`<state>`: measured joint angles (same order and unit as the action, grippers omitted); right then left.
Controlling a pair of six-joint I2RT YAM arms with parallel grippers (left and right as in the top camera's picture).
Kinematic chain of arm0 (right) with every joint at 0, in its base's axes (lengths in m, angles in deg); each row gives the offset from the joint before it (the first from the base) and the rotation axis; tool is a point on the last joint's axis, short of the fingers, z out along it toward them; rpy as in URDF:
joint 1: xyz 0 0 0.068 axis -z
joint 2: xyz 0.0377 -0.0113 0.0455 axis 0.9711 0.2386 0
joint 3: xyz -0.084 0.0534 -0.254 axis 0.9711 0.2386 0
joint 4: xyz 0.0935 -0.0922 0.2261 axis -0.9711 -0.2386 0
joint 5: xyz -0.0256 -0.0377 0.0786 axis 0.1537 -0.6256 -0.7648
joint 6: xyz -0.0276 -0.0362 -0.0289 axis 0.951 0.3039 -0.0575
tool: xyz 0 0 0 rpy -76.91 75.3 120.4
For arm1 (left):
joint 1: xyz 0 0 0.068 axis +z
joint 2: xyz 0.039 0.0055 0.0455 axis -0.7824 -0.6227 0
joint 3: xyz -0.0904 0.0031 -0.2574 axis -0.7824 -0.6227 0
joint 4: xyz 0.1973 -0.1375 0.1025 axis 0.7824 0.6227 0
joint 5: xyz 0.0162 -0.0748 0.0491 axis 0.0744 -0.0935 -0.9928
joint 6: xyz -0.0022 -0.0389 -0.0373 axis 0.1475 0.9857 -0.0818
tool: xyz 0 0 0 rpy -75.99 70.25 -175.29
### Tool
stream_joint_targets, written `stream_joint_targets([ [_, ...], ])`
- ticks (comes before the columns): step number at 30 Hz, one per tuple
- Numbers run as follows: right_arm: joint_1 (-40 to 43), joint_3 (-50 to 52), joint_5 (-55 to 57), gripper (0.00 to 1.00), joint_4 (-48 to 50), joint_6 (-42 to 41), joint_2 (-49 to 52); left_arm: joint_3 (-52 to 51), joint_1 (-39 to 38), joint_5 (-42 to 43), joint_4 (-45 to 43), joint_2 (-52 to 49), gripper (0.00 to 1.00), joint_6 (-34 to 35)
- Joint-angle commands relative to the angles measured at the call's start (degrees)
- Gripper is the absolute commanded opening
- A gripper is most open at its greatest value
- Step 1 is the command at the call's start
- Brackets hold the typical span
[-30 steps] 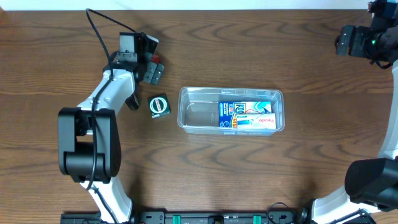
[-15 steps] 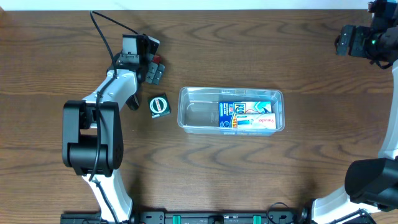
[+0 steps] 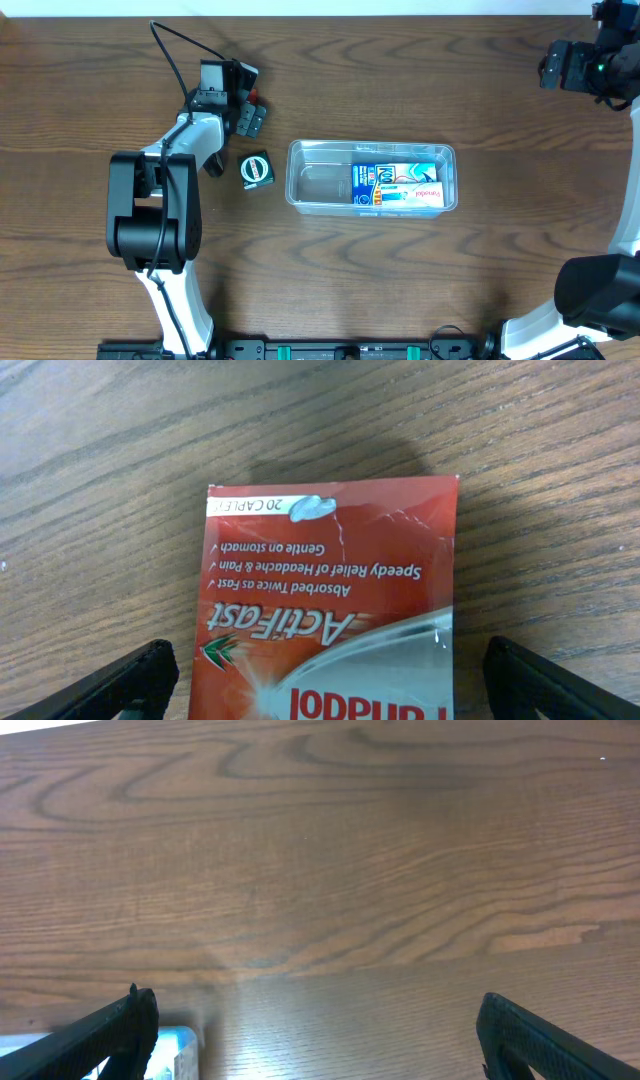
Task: Pack container
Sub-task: 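Reach the left gripper to the red Panadol box and grasp it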
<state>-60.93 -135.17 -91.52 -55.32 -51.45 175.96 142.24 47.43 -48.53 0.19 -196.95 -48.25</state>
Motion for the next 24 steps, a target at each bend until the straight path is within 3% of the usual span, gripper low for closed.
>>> stream_joint_targets([
  [1,0.4,-0.5,0.0,0.99,0.0,-0.9,-0.4,0.8,0.4,-0.2,0.3,-1.0,0.97,2.4],
  [10,0.4,-0.5,0.0,0.99,0.0,-0.9,-0.4,0.8,0.4,-0.2,4.1,-1.0,0.89,16.5],
  [17,0.4,-0.5,0.0,0.99,0.0,-0.9,-0.4,0.8,0.4,-0.3,5.8,-1.0,0.82,16.9],
  [24,0.4,-0.5,0.0,0.99,-0.1,-0.9,-0.4,1.8,0.4,-0.5,2.0,-1.0,0.82,16.8],
])
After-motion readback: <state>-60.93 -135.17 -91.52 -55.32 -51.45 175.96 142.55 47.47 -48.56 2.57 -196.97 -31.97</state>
